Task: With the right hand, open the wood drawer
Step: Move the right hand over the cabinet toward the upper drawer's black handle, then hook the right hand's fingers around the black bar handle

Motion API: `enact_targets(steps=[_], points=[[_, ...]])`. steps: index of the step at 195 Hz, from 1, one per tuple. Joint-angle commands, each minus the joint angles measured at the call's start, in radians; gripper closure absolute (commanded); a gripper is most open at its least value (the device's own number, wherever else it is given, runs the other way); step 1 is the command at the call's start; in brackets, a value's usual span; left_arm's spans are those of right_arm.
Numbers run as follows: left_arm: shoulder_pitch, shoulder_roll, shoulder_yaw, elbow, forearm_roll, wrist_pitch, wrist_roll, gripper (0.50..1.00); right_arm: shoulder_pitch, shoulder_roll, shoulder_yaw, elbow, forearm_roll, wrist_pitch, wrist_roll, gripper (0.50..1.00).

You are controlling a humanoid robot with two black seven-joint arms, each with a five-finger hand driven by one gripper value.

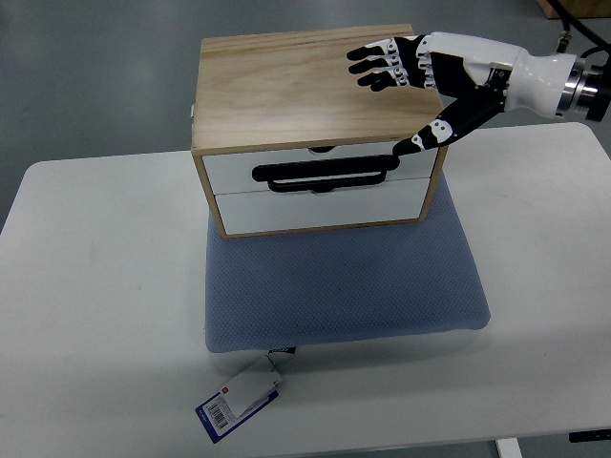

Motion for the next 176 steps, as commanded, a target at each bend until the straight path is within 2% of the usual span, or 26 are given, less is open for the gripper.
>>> enact_targets(steps=[1, 42, 45, 59, 91, 151, 176], points=[[0.000, 0.000, 0.000, 0.000, 0.000, 0.000, 0.000, 0.500, 0.031, 0.004, -0.056, 0.014, -0.016, 0.000, -0.006, 0.572], [0.000, 0.000, 0.000, 0.000, 0.000, 0.000, 0.000, 0.500, 0.084, 0.007, -0.102, 0.012, -0.038, 0.000, -0.035, 0.572], [0.000, 0.000, 0.000, 0.000, 0.000, 0.000, 0.000, 0.500, 0.091, 0.008, -0.122, 0.011, -0.042, 0.000, -0.056, 0.572], [0.000, 0.000, 0.000, 0.002, 0.000, 0.000, 0.000, 0.500, 0.102, 0.019, -0.149, 0.011, -0.056, 0.000, -0.069, 0.572], [0.000, 0.000, 0.000, 0.000, 0.000, 0.000, 0.000, 0.500, 0.102, 0.039, -0.157, 0.011, -0.094, 0.000, -0.084, 0.572], [0.000, 0.000, 0.000, 0.000, 0.000, 0.000, 0.000, 0.500, 0.097, 0.114, -0.214, 0.008, -0.171, 0.000, -0.174, 0.572], [0.000, 0.000, 0.000, 0.000, 0.000, 0.000, 0.000, 0.500, 0.099, 0.125, -0.217, 0.005, -0.203, 0.000, -0.190, 0.572]])
